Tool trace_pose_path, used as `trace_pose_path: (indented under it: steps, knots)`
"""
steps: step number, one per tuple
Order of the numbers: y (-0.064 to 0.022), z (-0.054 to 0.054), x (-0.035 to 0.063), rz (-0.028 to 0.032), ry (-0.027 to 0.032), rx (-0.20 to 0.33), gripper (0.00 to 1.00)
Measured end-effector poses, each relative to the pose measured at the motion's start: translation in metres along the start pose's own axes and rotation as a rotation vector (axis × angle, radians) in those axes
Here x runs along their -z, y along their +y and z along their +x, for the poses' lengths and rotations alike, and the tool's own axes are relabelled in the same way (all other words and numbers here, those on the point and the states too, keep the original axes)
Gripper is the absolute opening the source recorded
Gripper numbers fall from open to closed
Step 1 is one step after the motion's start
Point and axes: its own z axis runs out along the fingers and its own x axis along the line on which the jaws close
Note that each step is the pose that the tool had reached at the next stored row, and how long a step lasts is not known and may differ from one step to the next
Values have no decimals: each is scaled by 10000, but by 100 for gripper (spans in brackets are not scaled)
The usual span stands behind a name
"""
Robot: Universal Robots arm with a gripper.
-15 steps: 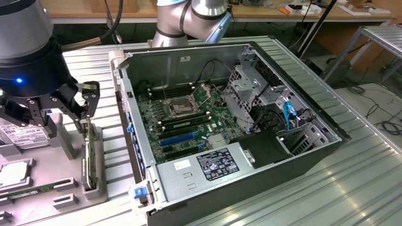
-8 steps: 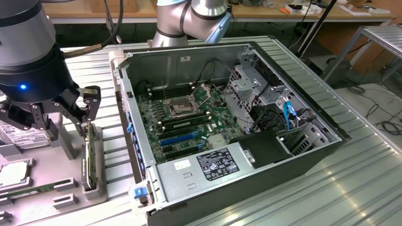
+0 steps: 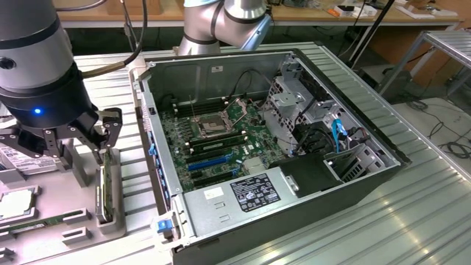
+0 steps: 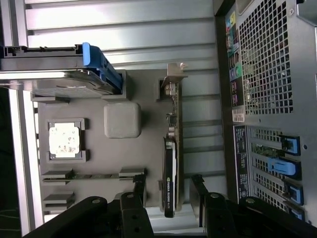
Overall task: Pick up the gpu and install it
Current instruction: 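Pick up the gpu and move the gpu toward the slot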
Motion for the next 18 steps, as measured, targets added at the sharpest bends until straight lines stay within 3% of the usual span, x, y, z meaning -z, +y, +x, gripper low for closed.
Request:
trace_pose_path:
  steps: [5, 18]
  knots:
    - [-2, -18, -45, 1, 16, -1, 48]
    - [-30, -37, -273, 1, 17, -1, 48]
